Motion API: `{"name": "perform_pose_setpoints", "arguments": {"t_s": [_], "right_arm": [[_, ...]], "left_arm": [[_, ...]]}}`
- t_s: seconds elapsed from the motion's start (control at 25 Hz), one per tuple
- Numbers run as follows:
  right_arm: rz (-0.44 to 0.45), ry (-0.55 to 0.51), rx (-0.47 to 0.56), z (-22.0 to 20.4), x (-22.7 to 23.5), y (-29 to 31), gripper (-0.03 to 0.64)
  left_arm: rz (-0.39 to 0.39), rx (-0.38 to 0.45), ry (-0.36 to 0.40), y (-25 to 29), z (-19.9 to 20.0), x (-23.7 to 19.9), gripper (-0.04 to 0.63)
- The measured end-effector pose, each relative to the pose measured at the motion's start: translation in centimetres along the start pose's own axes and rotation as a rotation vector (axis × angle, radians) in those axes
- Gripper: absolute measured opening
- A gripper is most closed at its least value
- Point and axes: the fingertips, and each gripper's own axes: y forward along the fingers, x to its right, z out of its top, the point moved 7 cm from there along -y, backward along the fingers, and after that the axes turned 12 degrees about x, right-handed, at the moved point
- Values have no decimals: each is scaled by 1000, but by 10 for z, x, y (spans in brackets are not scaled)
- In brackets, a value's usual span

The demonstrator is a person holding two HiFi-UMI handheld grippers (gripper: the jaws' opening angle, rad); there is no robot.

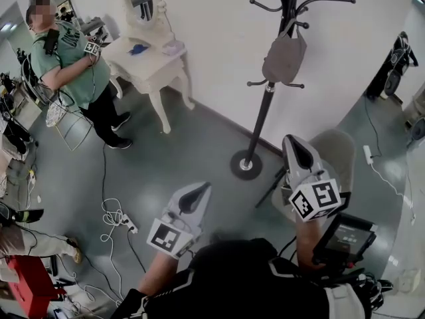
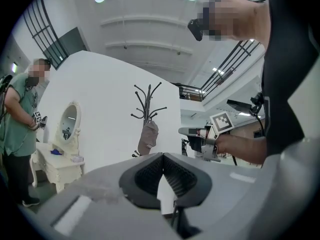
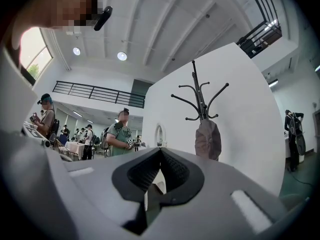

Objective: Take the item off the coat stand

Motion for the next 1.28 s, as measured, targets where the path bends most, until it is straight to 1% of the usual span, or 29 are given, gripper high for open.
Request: {"name": "perform_pose_setpoints", "arguments": {"t_s": [0.2,0.4,0.52,0.8,0.84,0.88,0.92,1.08,1.2,1.28], "right_arm": [[-24,-11,3,-4,-5,3,9],[-37,-15,3,-3,0,10,9],[-39,-17,12,-2,6,16,9],[-38,-33,38,6,21,36,14],[-36,-35,39,9,20,39,32],[-35,-37,40,11,21,42,84],[-35,-39,41,11,26,47,103],[-51,-33,47,-3,67,72,142],[-58,-31,44,-7,83,84,188],[-65,-30,43,-10,93,93,207]], "left_arm": [[-37,12,31,-3,-4,-16,-8],[-20,8,-3,1,-3,-24,-8],[-28,9,4,10,-4,-28,-8],[-14,5,41,28,2,-37,-8],[-14,4,45,28,5,-39,-8],[-11,5,44,30,7,-41,-8],[-7,7,44,35,7,-43,-8],[-2,3,62,73,-7,-55,-8],[-6,-1,85,86,-12,-63,-8],[12,-7,74,95,-13,-67,-8]]}}
